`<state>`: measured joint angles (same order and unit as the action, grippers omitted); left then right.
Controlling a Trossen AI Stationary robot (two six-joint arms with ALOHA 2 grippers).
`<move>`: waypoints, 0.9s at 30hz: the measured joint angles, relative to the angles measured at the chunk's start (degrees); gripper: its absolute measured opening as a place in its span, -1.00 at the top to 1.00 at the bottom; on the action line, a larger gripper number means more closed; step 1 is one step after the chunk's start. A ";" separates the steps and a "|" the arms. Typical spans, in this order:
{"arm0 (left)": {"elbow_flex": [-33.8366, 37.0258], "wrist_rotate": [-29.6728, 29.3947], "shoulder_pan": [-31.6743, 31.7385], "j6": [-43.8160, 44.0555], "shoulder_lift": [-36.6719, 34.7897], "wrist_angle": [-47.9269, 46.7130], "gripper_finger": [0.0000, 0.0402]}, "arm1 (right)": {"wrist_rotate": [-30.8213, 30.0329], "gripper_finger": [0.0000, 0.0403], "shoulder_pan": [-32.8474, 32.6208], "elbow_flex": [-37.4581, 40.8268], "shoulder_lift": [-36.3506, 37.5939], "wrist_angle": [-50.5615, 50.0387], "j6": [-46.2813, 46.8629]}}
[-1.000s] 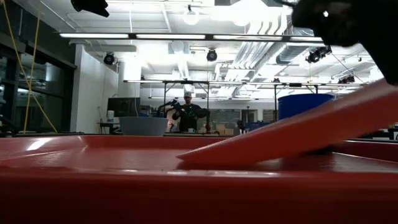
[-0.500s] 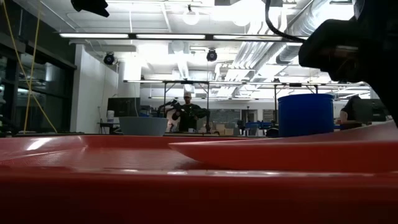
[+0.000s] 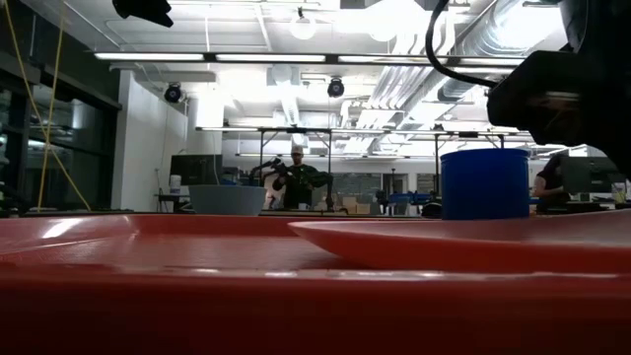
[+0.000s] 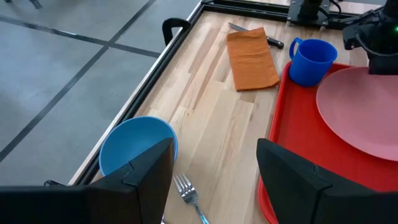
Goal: Set up tray
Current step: Put the pink plate on the bottom left of the blue mug, then put the light blue bowl on the pink plate
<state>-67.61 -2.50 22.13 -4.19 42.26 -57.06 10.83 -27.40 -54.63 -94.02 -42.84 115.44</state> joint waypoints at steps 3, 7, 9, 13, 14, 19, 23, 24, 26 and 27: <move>0.00 -0.02 0.00 0.00 0.00 0.00 -0.30 | 0.05 0.81 0.00 0.07 -0.06 -0.39 0.04; 0.00 -0.02 0.00 0.00 0.00 0.00 -0.30 | -0.06 0.61 0.00 0.07 -0.06 -0.39 -0.01; 0.00 -0.02 0.00 0.00 0.00 0.00 -0.30 | -0.23 0.51 -0.02 0.07 -0.06 -0.43 -0.20; 0.00 -0.07 0.00 0.00 0.00 0.00 -0.30 | -0.39 0.38 -0.01 0.07 -0.06 -0.40 -0.38; 0.00 -0.25 0.00 0.00 0.00 0.00 -0.30 | -0.29 0.35 0.00 0.07 -0.06 -0.36 -0.42; 0.00 -0.31 -0.01 -0.02 0.00 -0.01 -0.30 | -0.42 0.25 -0.02 0.07 1.56 -0.01 -2.31; 0.00 -0.26 0.00 -0.02 0.00 -0.02 -0.30 | -0.93 0.18 -0.35 0.07 5.42 0.49 -3.74; 0.00 -0.24 0.00 -0.02 0.00 0.00 -0.30 | -1.19 0.17 -0.62 0.07 6.61 0.53 -3.91; 0.00 -0.20 -0.02 -0.02 0.00 -0.02 -0.30 | -2.12 0.14 -1.33 0.07 9.25 1.59 -4.49; 0.00 -0.18 -0.01 -0.02 0.00 -0.01 -0.30 | -3.32 0.13 -1.77 0.07 10.72 2.36 -4.83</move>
<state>-67.61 -2.69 22.12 -4.21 42.26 -57.06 7.51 -29.17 -54.57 -83.30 -40.47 110.62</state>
